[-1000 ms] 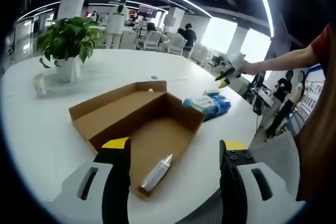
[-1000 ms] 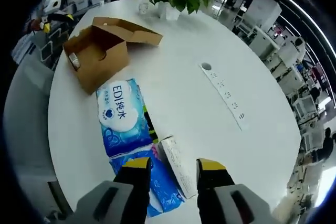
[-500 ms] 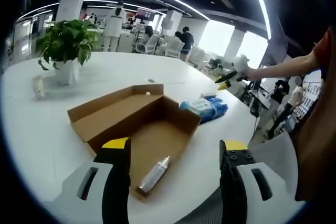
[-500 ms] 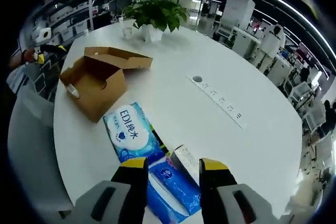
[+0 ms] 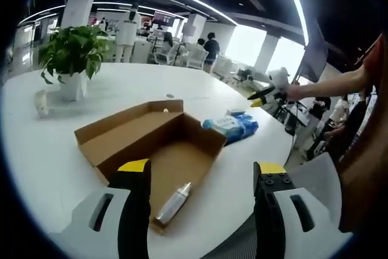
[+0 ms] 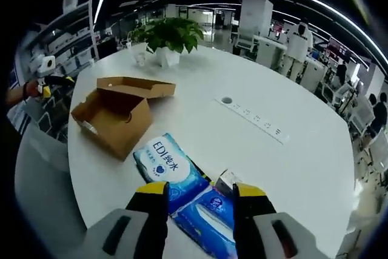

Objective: Operate the shoe box by opening the lid, removing the specified soft item, and placing it in the target area until the item is outside and the box remains undamaged.

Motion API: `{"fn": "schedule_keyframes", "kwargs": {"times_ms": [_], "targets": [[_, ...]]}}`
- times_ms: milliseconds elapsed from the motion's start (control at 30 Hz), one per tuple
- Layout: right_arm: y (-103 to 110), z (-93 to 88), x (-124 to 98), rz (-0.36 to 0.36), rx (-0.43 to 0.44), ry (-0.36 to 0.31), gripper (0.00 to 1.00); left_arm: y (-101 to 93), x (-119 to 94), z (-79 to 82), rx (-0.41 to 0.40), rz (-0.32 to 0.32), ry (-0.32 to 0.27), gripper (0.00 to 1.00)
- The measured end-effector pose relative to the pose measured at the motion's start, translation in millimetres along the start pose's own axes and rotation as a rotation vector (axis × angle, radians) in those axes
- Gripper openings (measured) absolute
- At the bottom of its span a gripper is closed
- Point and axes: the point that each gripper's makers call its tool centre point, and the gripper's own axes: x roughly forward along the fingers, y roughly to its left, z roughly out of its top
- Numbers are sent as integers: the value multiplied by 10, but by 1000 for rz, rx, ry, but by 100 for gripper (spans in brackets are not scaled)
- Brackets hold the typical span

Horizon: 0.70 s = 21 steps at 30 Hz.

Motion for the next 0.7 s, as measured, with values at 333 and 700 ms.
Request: {"fn": "schedule_keyframes", "kwargs": {"times_ms": [333, 700], "targets": [[228, 68, -10, 17, 66, -66, 42, 3, -19, 55, -22, -15, -28, 68], [506, 148, 65, 48, 65, -93, 44, 18, -45, 51, -19, -16, -29, 68]]}}
